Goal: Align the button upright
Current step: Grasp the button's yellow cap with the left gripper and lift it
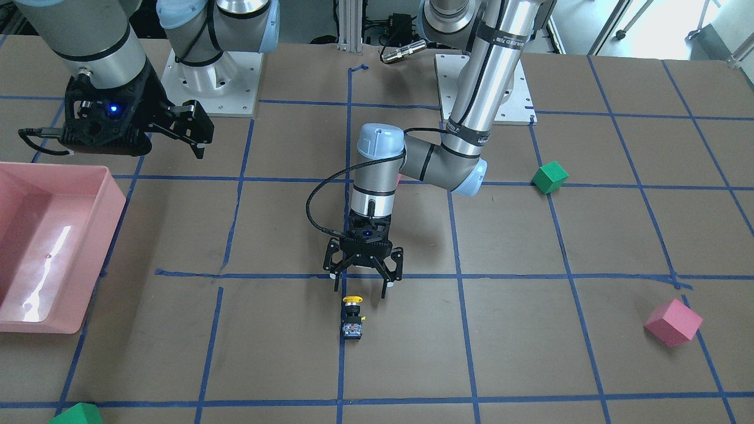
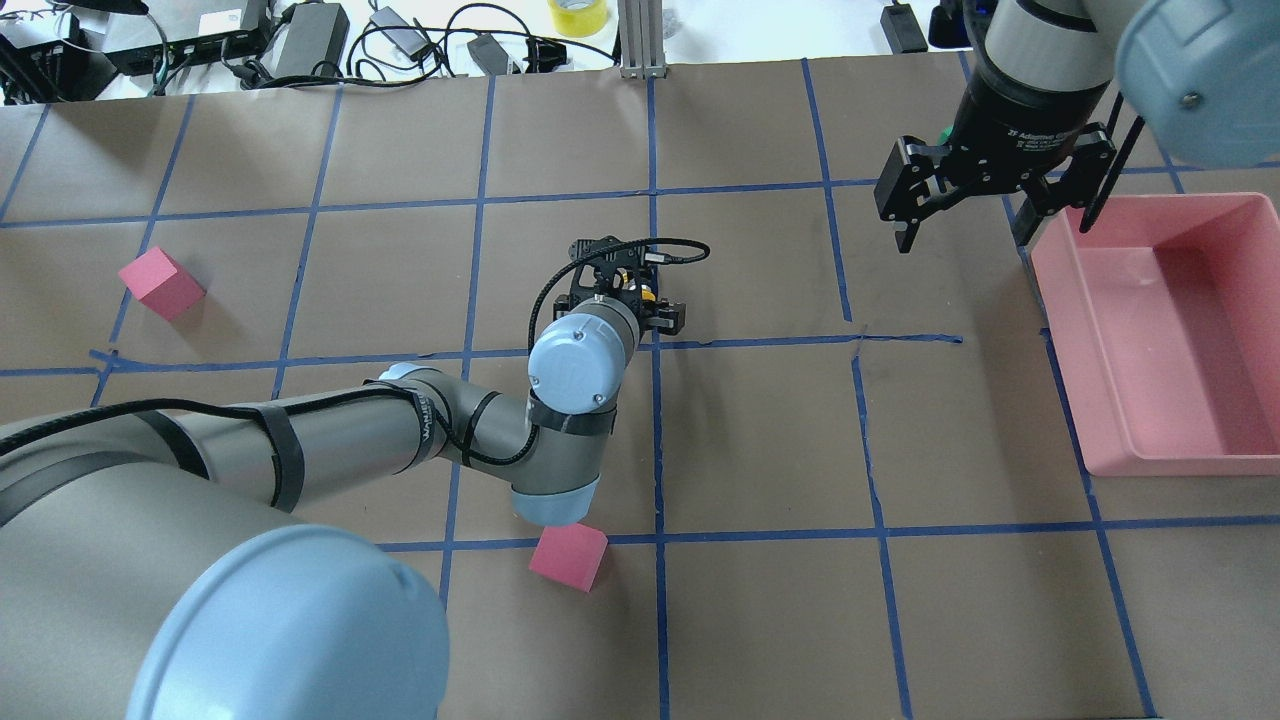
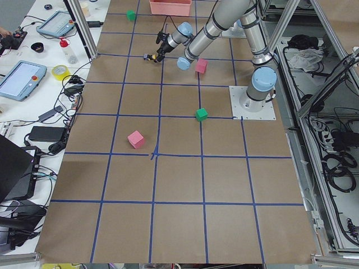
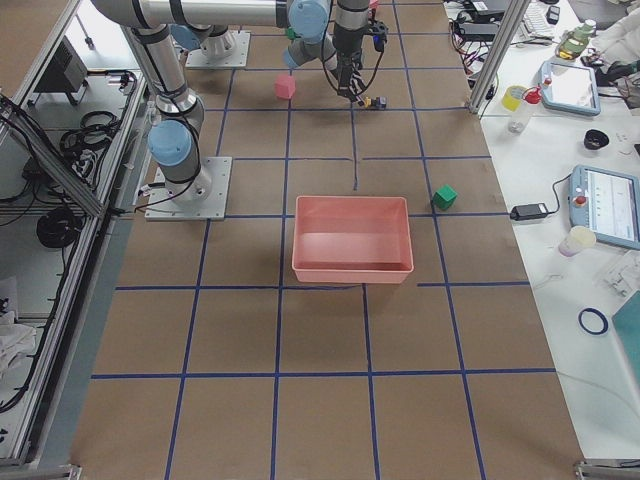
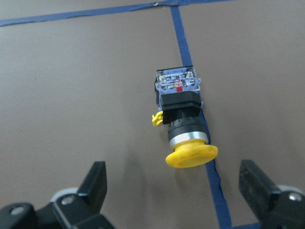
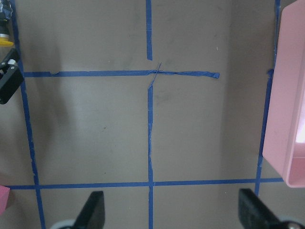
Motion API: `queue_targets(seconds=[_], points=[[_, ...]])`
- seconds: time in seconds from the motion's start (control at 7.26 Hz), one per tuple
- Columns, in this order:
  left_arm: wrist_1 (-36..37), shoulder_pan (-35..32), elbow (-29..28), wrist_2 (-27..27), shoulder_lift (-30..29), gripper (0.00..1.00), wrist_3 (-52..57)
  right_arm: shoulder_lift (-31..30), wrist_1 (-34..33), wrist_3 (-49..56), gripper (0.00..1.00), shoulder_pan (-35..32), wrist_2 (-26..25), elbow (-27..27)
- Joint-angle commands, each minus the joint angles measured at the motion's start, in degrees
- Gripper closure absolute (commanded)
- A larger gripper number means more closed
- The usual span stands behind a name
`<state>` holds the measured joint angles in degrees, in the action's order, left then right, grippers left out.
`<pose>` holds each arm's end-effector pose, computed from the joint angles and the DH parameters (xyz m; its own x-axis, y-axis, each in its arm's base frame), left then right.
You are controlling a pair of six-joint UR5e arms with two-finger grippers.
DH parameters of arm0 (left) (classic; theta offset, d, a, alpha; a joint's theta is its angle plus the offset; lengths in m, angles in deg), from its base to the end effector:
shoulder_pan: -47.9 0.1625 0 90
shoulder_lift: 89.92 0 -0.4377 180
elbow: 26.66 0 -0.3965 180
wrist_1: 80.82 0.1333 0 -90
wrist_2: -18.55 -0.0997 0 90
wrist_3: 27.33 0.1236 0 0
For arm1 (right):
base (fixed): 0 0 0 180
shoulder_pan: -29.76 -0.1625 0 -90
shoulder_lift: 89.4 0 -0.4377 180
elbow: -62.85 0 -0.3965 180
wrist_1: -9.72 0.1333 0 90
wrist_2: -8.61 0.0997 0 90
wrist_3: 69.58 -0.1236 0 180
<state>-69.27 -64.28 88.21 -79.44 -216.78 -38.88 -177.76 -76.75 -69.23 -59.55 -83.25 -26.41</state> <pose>-0.3360 -0.5167 0.1333 -0.9894 0.1431 0.0236 0.0937 0.7552 -0.6488 0.1233 -0.5004 0.4629 -0.9995 0.0034 0.0319 0.0059 0.9970 0.0774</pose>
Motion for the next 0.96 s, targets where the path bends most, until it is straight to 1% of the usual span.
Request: queue_targets(seconds=[0.0,0.14,0.41,0.55,0.69,0.83], points=[[3.9,-0.06,-0.43,0.6,-2.6,0.0,-0.23,0.03,0.07,-0.09,0.0,0.01,-0.24,-0.12],[3.91,-0.06,-1.83,1.82,-3.39,0.0,-0.23,0.03,0.07,-0.09,0.0,0.01,-0.16,-0.12],[3.82,-0.06,-2.72,1.83,-4.18,0.0,-0.23,0.03,-0.11,-0.09,0.0,0.01,-0.16,-0.12],[3.82,-0.06,-2.81,1.74,-4.27,0.05,-0.15,0.03,-0.19,-0.09,0.0,0.01,-0.16,-0.04],[3.82,-0.06,-2.81,1.66,-4.27,0.41,-0.14,-0.05,-0.28,-0.09,0.0,0.01,-0.16,-0.12],[3.82,-0.06,-2.72,1.39,-4.27,0.62,-0.14,0.03,-0.2,-0.09,0.0,0.01,-0.16,-0.04]])
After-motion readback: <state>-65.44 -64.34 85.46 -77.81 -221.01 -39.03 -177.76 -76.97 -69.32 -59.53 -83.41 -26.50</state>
